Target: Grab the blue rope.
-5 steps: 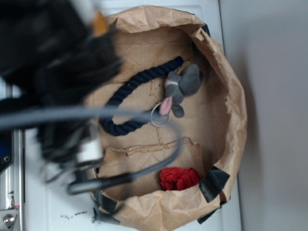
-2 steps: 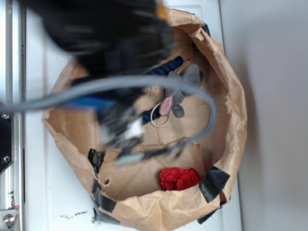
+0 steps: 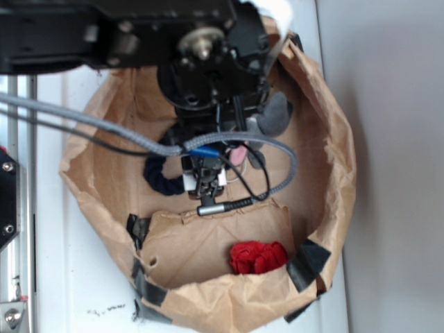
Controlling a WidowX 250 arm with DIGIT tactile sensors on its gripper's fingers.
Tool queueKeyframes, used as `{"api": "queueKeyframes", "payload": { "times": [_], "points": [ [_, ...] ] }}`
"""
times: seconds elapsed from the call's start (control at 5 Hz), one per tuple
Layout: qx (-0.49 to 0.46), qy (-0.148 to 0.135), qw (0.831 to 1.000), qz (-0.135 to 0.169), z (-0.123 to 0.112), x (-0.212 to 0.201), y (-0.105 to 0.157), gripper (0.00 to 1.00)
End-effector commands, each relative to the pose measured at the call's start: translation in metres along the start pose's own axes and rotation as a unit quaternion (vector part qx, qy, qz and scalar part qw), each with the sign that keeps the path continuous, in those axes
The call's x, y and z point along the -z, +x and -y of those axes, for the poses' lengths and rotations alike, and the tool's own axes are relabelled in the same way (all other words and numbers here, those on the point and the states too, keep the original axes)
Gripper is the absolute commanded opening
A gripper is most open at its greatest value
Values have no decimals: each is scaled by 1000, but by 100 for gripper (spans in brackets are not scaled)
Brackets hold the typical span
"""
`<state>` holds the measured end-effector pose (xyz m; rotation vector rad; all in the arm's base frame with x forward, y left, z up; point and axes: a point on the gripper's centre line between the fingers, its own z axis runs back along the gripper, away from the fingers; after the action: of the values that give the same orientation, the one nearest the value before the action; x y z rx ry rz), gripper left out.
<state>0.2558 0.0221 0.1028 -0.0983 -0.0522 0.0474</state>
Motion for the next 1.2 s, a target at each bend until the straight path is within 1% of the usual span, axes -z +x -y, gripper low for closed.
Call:
{"api": "queueKeyframes", "payload": {
  "times": [0.0, 0.2, 0.4, 0.6, 0.8, 1.0],
  "points": [
    [-20, -1, 1000, 6, -25, 45, 2, 100],
    [-14, 12, 1000, 6, -24, 72, -3, 100],
    [4, 19, 1000, 5, -17, 75, -5, 79],
    [14, 26, 1000, 4, -18, 74, -6, 0],
    [34, 54, 998, 16, -10, 75, -12, 0],
    [40, 67, 997, 27, -14, 74, -5, 0]
  ]
}}
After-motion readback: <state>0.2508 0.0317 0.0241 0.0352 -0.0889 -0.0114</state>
